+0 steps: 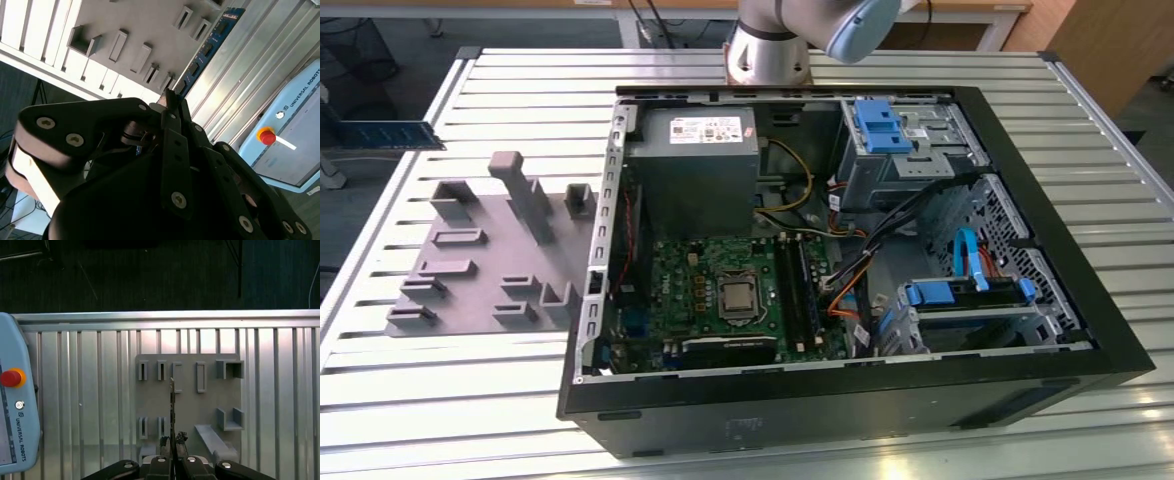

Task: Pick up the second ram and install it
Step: 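Pick up the second ram and move it above second insertion slot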

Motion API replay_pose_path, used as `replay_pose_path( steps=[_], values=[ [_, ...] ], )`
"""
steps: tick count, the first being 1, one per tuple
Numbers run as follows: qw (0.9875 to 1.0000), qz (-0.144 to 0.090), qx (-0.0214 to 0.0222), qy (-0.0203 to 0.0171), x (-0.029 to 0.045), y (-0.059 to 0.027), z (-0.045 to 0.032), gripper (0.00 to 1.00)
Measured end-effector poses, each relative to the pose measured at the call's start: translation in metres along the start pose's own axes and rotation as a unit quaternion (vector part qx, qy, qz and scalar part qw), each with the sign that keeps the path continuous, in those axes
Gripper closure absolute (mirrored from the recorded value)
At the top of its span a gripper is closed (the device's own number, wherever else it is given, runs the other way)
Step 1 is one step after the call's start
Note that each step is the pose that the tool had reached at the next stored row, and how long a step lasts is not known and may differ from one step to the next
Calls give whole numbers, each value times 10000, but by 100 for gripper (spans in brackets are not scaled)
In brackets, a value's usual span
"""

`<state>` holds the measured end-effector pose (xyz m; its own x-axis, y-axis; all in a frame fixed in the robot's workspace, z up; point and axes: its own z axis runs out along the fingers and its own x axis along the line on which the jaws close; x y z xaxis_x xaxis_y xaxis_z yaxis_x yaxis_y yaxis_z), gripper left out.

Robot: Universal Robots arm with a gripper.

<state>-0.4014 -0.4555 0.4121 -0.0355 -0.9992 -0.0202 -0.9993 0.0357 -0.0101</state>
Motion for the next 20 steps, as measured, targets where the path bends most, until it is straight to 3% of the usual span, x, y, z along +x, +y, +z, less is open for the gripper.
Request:
replay_pose_path(
  steps=[20],
  values=[
    [10000, 0, 0, 0, -11, -301, 13, 86]
  ],
)
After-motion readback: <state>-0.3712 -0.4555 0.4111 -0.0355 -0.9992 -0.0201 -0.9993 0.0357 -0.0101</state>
